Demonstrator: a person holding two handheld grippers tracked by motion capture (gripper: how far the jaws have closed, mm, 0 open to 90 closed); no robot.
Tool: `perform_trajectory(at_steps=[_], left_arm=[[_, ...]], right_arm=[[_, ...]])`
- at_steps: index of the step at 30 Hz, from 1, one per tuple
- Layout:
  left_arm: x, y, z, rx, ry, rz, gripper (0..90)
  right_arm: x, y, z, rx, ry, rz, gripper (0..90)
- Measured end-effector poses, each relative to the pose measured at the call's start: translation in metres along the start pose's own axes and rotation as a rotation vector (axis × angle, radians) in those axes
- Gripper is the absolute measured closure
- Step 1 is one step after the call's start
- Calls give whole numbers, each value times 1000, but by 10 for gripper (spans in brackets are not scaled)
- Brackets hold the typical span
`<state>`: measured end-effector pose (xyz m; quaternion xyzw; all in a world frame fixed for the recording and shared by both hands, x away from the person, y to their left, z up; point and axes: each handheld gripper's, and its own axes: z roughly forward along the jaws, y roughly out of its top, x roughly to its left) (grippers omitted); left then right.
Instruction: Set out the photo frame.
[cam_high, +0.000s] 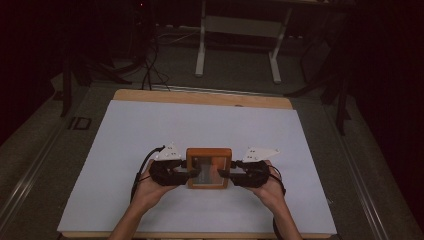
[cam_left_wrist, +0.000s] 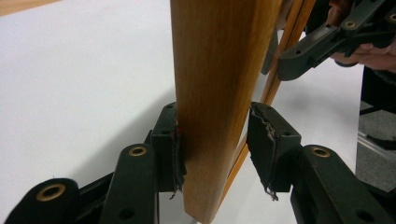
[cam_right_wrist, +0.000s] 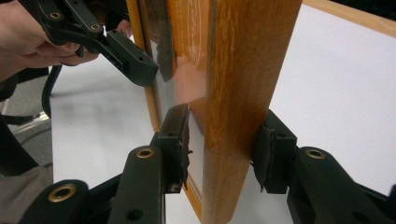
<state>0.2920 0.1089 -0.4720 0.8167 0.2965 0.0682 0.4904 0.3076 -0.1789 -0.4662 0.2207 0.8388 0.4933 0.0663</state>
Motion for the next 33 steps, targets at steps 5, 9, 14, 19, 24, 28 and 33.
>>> perform_trajectory(at_steps=[5, 9, 14, 19, 24, 28, 33], left_arm=[[4, -3, -1, 3, -15, -34, 575], [10, -8, -1, 28, -36, -80, 575], [13, -14, 4, 18, -43, -99, 573], [14, -13, 9, 8, 0, -117, 557], [17, -14, 13, 4, 19, -123, 545], [16, -14, 13, 5, 21, -123, 544], [16, -15, 13, 12, 28, -124, 540]], right_arm=[[-1, -2, 5, -3, 18, 37, 604], [-3, -6, 11, 5, 44, 79, 604], [-6, -11, 16, 11, 58, 117, 609], [-13, -15, 19, -1, 59, 152, 600], [-16, -16, 24, -2, 37, 166, 581], [-17, -17, 25, -4, 34, 172, 576], [-15, -16, 24, 6, 22, 158, 575]])
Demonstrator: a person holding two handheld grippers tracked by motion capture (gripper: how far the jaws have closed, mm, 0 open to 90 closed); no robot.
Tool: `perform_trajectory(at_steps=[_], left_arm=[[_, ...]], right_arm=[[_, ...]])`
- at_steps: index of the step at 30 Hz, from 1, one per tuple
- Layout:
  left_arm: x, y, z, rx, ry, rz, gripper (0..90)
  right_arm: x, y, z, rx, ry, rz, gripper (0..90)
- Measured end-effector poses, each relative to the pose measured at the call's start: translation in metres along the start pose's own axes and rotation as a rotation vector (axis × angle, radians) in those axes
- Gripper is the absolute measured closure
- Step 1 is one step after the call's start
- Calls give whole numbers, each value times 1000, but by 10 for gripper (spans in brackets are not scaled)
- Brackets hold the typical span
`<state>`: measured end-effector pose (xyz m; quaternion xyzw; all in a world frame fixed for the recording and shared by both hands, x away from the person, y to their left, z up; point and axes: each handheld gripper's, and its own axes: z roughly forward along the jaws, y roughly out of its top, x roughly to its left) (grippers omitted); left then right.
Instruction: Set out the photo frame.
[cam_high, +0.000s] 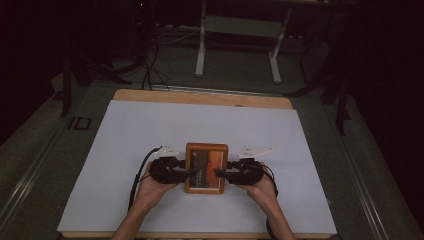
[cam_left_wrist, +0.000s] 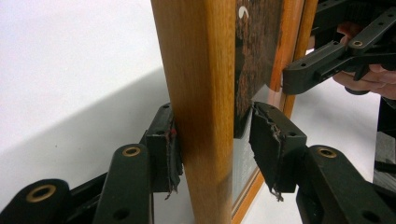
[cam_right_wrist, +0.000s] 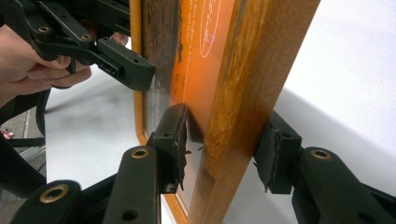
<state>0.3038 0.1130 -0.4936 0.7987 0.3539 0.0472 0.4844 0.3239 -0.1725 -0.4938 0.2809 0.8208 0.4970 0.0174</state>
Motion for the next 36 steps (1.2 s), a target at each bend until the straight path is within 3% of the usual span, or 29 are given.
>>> perform_trajectory(at_steps=[12, 27, 31, 33, 36], left_arm=[[0, -1, -3, 15, -4, 0, 586], [1, -2, -2, 18, -1, -1, 564], [2, -2, -3, 15, 4, -14, 482], [4, -1, -7, -1, 4, -25, 450], [6, 0, -14, -23, 1, -41, 412]], right_arm=[[-1, -1, 0, 1, -15, -11, 561], [0, -2, -1, 12, -9, -22, 571], [-1, -2, -3, 13, 6, -22, 520], [-3, -1, -9, -5, -2, -18, 440], [-4, 0, -18, -21, -14, -22, 392]])
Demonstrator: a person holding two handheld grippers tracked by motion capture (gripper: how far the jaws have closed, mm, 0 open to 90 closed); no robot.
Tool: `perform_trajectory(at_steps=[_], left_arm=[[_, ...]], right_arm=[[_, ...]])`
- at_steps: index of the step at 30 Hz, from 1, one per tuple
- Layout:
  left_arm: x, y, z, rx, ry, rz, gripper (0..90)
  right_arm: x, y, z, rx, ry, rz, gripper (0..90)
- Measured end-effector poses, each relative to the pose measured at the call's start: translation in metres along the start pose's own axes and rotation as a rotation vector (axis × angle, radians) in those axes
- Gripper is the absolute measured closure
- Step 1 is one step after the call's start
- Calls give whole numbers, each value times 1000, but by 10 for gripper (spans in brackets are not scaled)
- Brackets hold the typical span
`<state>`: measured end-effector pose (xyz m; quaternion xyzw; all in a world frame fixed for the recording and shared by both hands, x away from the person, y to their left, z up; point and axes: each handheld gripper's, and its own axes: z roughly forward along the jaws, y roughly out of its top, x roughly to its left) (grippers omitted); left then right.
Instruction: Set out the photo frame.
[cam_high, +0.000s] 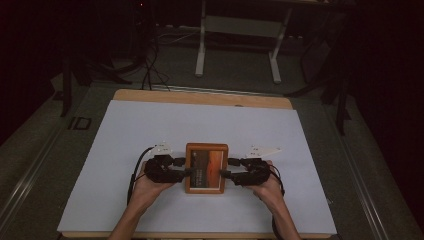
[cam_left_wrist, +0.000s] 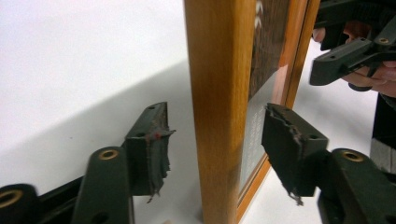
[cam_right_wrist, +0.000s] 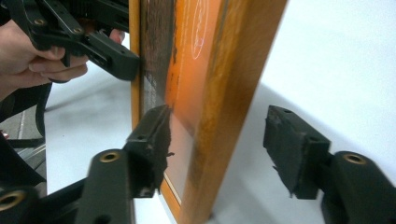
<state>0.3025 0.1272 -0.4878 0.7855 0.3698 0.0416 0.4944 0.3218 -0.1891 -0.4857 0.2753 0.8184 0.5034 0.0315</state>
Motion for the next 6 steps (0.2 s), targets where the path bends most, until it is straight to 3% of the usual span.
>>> perform_trajectory(at_steps=[4, 6], left_arm=[[3, 2, -14, -33, 11, 5, 395], [3, 3, -23, -40, 43, 23, 388]], right_arm=[[-2, 2, -16, -27, -11, -10, 362], [-4, 4, -26, -45, -27, -12, 348]])
